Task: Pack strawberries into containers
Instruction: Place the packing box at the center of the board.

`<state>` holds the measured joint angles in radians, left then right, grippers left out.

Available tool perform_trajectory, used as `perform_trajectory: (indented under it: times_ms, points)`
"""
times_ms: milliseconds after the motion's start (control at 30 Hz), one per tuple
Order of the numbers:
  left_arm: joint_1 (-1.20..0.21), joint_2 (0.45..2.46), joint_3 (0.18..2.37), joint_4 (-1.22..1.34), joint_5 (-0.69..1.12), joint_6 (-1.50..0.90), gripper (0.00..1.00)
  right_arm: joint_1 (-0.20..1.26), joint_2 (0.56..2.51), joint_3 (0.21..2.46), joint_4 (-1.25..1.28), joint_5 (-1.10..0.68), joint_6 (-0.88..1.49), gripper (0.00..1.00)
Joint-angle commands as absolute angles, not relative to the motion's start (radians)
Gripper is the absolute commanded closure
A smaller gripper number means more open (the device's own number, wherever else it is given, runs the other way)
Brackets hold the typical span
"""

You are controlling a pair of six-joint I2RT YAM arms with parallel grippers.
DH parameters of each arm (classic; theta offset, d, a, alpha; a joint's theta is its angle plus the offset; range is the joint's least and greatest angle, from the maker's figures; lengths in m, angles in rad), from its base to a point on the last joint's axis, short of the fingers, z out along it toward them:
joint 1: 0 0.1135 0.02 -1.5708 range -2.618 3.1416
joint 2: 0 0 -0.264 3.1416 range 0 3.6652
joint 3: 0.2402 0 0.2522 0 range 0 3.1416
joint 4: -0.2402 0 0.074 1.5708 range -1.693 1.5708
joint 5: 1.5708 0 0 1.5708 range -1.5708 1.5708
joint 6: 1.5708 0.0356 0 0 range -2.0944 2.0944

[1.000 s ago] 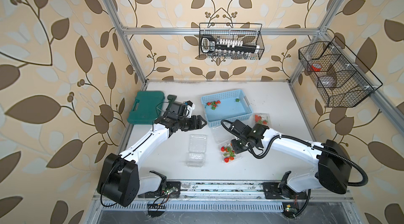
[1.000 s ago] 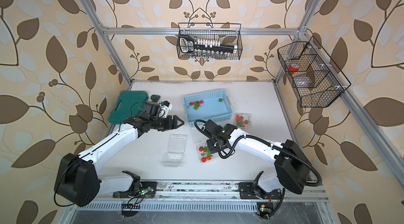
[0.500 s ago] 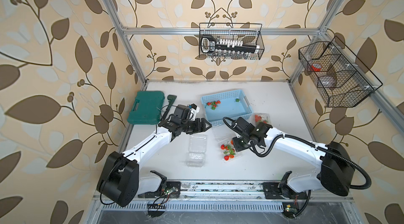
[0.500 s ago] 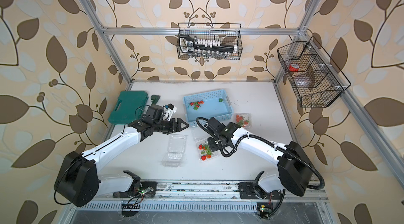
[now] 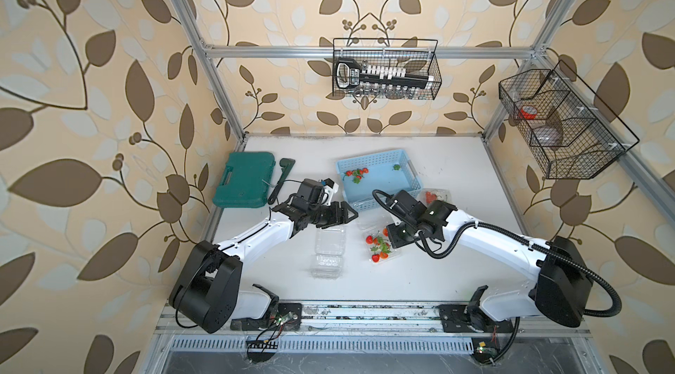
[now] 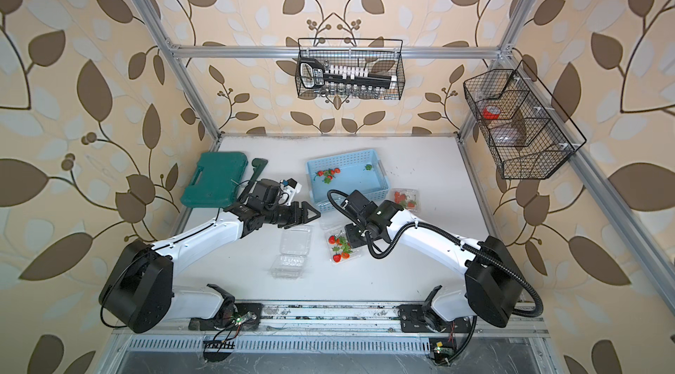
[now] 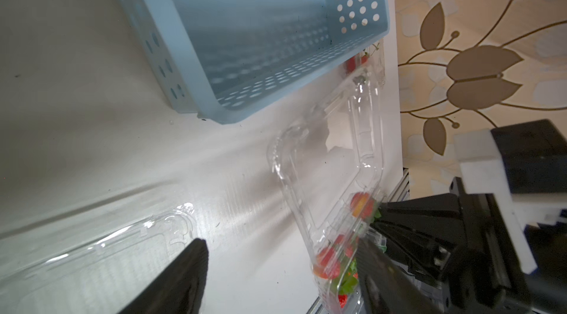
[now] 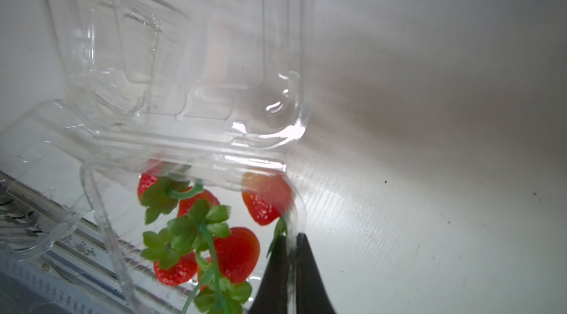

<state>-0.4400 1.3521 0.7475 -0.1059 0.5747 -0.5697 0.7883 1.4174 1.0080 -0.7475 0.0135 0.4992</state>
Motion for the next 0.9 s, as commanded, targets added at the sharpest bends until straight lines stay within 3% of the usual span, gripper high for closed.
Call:
perform_trajectory:
  times_ms: [0,867]
  points:
    - [-0.455,1.365,0.749,-0.036,0.606,-0.591,0.22,0.784,1.435,1.044,-0.745,-0.003,0.488,0.92]
    - [-0.491,1.476,0.734,0.242,0.645,-0.713,0.22,0.778,1.469,1.062,-0.710,-0.057,0.492,0.94]
